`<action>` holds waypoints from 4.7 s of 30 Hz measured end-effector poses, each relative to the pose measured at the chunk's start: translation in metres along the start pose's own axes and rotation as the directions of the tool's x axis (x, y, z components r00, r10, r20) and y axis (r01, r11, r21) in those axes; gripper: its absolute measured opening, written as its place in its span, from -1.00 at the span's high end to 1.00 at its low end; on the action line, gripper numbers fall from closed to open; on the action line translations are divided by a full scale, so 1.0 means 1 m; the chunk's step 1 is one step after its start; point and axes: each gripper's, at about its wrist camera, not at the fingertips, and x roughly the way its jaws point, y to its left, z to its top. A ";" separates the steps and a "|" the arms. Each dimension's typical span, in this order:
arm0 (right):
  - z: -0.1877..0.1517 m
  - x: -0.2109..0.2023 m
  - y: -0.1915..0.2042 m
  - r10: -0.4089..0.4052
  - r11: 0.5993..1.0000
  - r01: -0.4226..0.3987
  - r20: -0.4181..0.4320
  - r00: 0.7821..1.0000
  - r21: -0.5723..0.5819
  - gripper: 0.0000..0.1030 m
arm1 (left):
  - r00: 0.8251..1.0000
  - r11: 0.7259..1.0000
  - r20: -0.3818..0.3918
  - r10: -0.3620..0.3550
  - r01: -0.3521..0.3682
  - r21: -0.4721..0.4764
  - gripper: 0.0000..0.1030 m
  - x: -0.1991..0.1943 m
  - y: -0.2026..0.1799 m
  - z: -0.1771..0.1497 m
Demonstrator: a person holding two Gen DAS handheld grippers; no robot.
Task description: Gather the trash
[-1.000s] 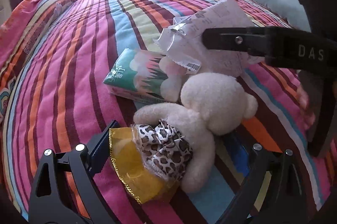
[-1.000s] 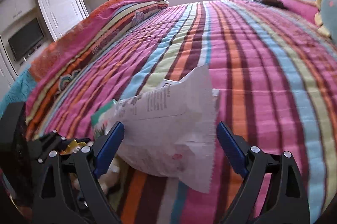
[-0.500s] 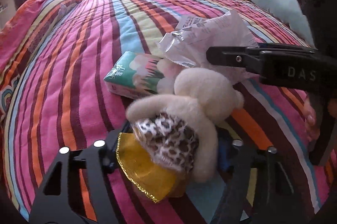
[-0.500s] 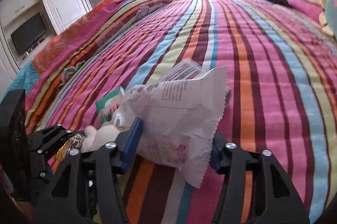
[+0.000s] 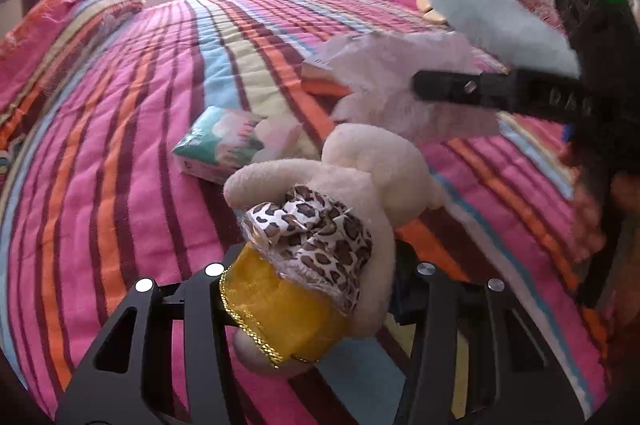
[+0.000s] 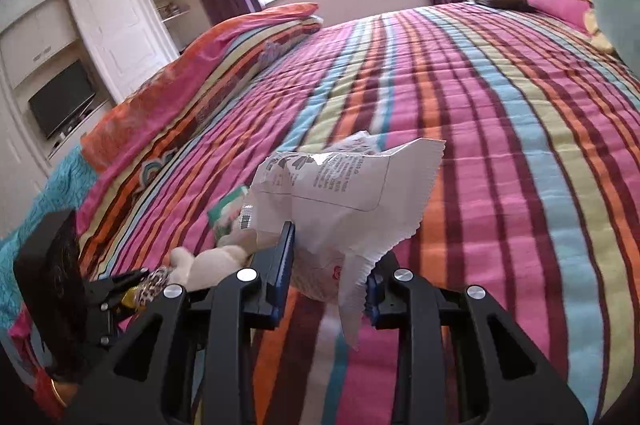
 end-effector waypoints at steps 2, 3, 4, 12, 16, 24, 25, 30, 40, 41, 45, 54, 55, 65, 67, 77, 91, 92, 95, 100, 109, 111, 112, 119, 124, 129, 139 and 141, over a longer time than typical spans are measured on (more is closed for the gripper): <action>-0.004 -0.010 0.002 -0.039 0.999 0.039 0.019 0.999 -0.005 0.46 | 0.999 1.000 0.041 0.031 -0.031 -0.006 0.06 -0.011 -0.002 -0.003; -0.009 -0.016 0.002 -0.046 0.999 0.046 0.025 0.999 0.001 0.46 | 0.998 0.999 0.055 0.027 -0.026 -0.022 0.06 -0.019 -0.003 -0.006; -0.021 -0.031 0.003 -0.034 0.999 0.033 0.036 0.999 0.026 0.46 | 0.998 0.998 0.058 0.009 -0.006 -0.059 0.06 -0.028 -0.004 -0.013; -0.123 -0.170 0.026 -0.016 0.999 0.012 0.091 0.996 0.043 0.46 | 0.998 0.997 0.068 -0.005 0.011 -0.078 0.06 -0.138 -0.066 -0.118; -0.178 -0.257 0.051 0.017 1.000 -0.018 0.126 0.992 0.009 0.46 | 0.996 0.998 0.090 -0.014 0.020 -0.068 0.06 -0.214 -0.106 -0.182; -0.306 -0.352 0.079 0.036 0.999 -0.036 0.036 0.999 -0.009 0.46 | 0.997 0.998 0.057 -0.053 0.055 -0.028 0.06 -0.306 -0.184 -0.305; -0.322 -0.353 0.078 0.029 1.000 -0.029 0.013 0.999 0.009 0.46 | 0.998 0.998 0.043 -0.052 0.053 -0.028 0.06 -0.309 -0.193 -0.324; -0.388 -0.330 0.068 0.022 0.996 -0.009 -0.163 0.986 0.086 0.46 | 0.989 0.998 -0.134 -0.059 0.056 -0.025 0.06 -0.279 -0.225 -0.400; -0.473 -0.236 0.058 -0.078 0.989 0.133 -0.551 0.831 0.060 0.46 | 0.876 0.995 -0.480 -0.050 0.088 0.057 0.06 -0.178 -0.257 -0.480; -0.474 -0.229 0.058 -0.090 0.989 0.140 -0.566 0.820 0.046 0.46 | 0.859 0.994 -0.510 -0.053 0.096 0.059 0.06 -0.171 -0.259 -0.483; -0.479 -0.207 0.061 -0.103 0.988 0.150 -0.609 0.787 0.027 0.46 | 0.829 0.992 -0.554 -0.072 0.119 0.049 0.01 -0.160 -0.260 -0.491; -0.490 -0.206 0.062 -0.102 0.992 0.130 -0.635 0.765 -0.003 -0.48 | 0.822 0.995 -0.567 -0.051 0.093 0.045 -0.43 -0.155 -0.261 -0.493; -0.497 -0.214 0.058 -0.106 0.992 0.128 -0.635 0.765 -0.011 -0.59 | 0.820 0.995 -0.570 -0.046 0.087 0.045 -0.43 -0.156 -0.261 -0.494; -0.499 -0.216 0.051 -0.124 0.987 0.160 -0.628 0.768 0.001 -0.60 | 0.827 0.997 -0.562 -0.019 0.056 0.048 -0.43 -0.160 -0.258 -0.491; -0.499 -0.217 0.050 -0.124 0.986 0.165 -0.628 0.768 0.007 -0.60 | 0.827 0.997 -0.562 -0.019 0.056 0.050 -0.43 -0.158 -0.256 -0.492; -0.501 -0.216 0.049 -0.125 0.986 0.167 -0.637 0.761 0.006 -0.60 | 0.824 0.998 -0.566 -0.019 0.051 0.041 -0.43 -0.157 -0.255 -0.491; -0.479 -0.227 0.075 -0.187 0.982 0.152 -0.515 0.837 -0.108 -0.60 | 0.924 0.999 -0.380 0.039 -0.030 0.030 -0.43 -0.184 -0.242 -0.451; -0.476 -0.228 0.075 -0.192 0.981 0.155 -0.504 0.842 -0.115 -0.60 | 0.928 0.999 -0.370 0.041 -0.030 0.036 -0.43 -0.185 -0.242 -0.448; -0.462 -0.238 0.080 -0.215 0.975 0.170 -0.440 0.872 -0.141 -0.60 | 0.940 0.999 -0.339 0.032 -0.016 0.049 -0.43 -0.194 -0.245 -0.435; -0.421 -0.281 0.095 -0.201 0.970 0.164 -0.209 0.957 -0.182 -0.60 | 0.975 0.999 -0.221 0.037 -0.030 0.035 -0.43 -0.227 -0.231 -0.396; -0.319 -0.306 0.076 -0.103 0.991 0.108 0.059 0.993 -0.081 -0.60 | 0.996 0.990 0.023 0.081 -0.078 -0.119 -0.43 -0.268 -0.165 -0.272; -0.299 -0.299 0.073 -0.132 0.982 0.142 0.088 0.987 -0.121 -0.60 | 0.993 0.983 0.033 0.112 -0.106 -0.153 -0.43 -0.263 -0.150 -0.251; -0.286 -0.293 0.071 -0.139 0.979 0.152 0.100 0.985 -0.136 -0.60 | 0.993 0.979 0.046 0.107 -0.097 -0.178 -0.43 -0.258 -0.139 -0.235; -0.191 -0.223 0.057 -0.131 0.970 0.160 0.160 0.978 -0.183 -0.60 | 0.983 0.948 0.079 0.165 -0.136 -0.287 -0.43 -0.180 -0.068 -0.125; -0.120 -0.142 0.041 -0.181 0.957 0.218 0.196 0.964 -0.190 -0.60 | 0.975 0.918 0.093 0.201 -0.154 -0.366 -0.43 -0.113 -0.028 -0.061; -0.058 -0.074 0.032 -0.212 0.940 0.255 0.196 0.957 -0.227 -0.60 | 0.954 0.866 -0.013 0.301 -0.279 -0.414 -0.43 -0.034 0.018 0.002; 0.000 0.035 0.017 -0.162 0.950 0.149 -0.027 0.986 -0.273 -0.60 | 0.944 0.783 -0.082 0.318 -0.311 -0.539 -0.43 0.036 0.051 0.052; 0.010 0.041 0.016 -0.188 0.942 0.178 -0.009 0.982 -0.283 -0.60 | 0.943 0.773 -0.086 0.323 -0.315 -0.551 -0.43 0.040 0.051 0.059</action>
